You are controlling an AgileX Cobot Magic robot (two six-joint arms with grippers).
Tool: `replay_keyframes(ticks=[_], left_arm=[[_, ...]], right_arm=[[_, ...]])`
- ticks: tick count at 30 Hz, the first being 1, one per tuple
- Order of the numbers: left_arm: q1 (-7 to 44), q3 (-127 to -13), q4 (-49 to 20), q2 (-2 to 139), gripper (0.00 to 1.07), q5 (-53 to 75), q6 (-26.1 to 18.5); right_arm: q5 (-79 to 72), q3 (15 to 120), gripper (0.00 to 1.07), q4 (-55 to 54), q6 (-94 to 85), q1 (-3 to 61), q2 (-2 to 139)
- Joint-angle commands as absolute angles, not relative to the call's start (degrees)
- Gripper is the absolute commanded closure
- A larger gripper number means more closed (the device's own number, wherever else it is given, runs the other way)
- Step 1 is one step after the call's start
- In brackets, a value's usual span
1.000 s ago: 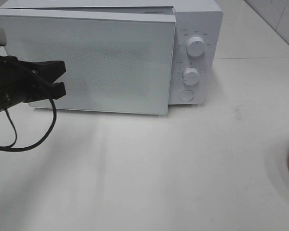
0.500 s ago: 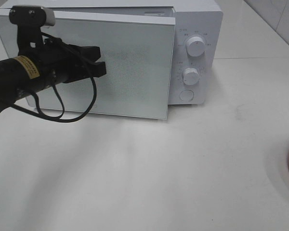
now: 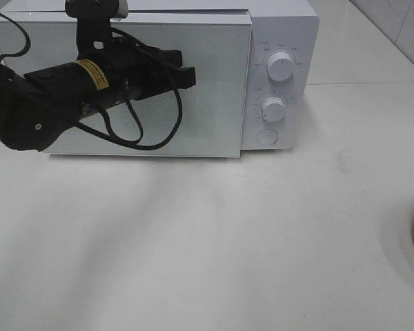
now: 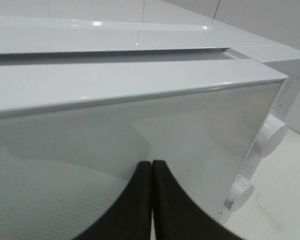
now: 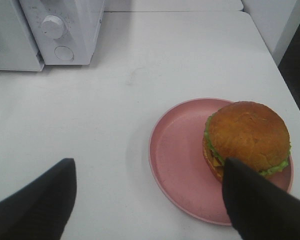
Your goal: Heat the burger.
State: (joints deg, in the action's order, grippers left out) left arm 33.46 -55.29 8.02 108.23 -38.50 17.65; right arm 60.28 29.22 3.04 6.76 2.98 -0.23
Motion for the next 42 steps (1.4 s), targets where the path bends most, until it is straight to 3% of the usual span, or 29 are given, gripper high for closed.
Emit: replay_keyframes(ticks=[1, 8, 14, 16, 22, 31, 33, 34, 36, 37, 38, 39, 41, 42], left_arm=[[33.69, -57.01, 5.84, 108.63, 1.07, -38.56, 17.59], [35.35, -63.03, 0.00, 112.41, 1.07, -35.81, 13.41], [35.35, -66.12, -1.66, 113.90, 1.07, -33.12, 12.72], [35.35, -68.70, -4.07, 114.82, 1.07, -31.91, 9.80], [35.70, -68.98, -3.38, 114.59, 1.07, -30.83, 9.40], [39.82, -67.90, -2.86, 109.78, 1.06, -12.61, 9.22], [41.37, -67.90, -2.86, 108.23, 0.94, -6.07, 9.22], [41.37, -67.90, -2.86, 108.23, 0.94, -6.07, 9.22], [42.86, -67.90, -2.86, 106.46, 0.64, 1.78, 9.11], [42.86, -67.90, -2.86, 106.46, 0.64, 1.78, 9.11], [43.72, -67.90, -2.86, 105.08, 0.30, 7.22, 9.11], [43.72, -67.90, -2.86, 105.08, 0.30, 7.22, 9.11], [44.35, -67.90, -2.98, 103.19, 0.05, 15.13, 9.11], [44.35, -67.90, -2.98, 103.19, 0.05, 15.13, 9.11]], right_arm=[[59.82, 29.22, 0.31, 2.81, 6.13, 2.58, -1.72], [59.76, 29.22, 0.31, 2.81, 6.13, 2.58, -1.72], [59.76, 29.22, 0.31, 2.81, 6.13, 2.58, -1.72], [59.76, 29.22, 0.31, 2.81, 6.13, 2.58, -1.72], [59.76, 29.22, 0.31, 2.81, 6.13, 2.58, -1.72], [59.76, 29.22, 0.31, 2.81, 6.13, 2.58, -1.72], [59.76, 29.22, 0.31, 2.81, 6.13, 2.58, -1.72], [59.76, 29.22, 0.31, 2.81, 6.13, 2.58, -1.72], [59.76, 29.22, 0.31, 2.86, 6.13, 2.58, -1.72], [59.76, 29.22, 0.31, 2.86, 6.13, 2.58, -1.72], [59.76, 29.22, 0.31, 2.92, 6.25, 2.58, -1.72], [59.76, 29.22, 0.31, 2.92, 6.25, 2.58, -1.72], [59.76, 29.22, 0.31, 2.98, 6.30, 2.58, -1.72], [59.76, 29.22, 0.31, 2.98, 6.30, 2.58, -1.72]])
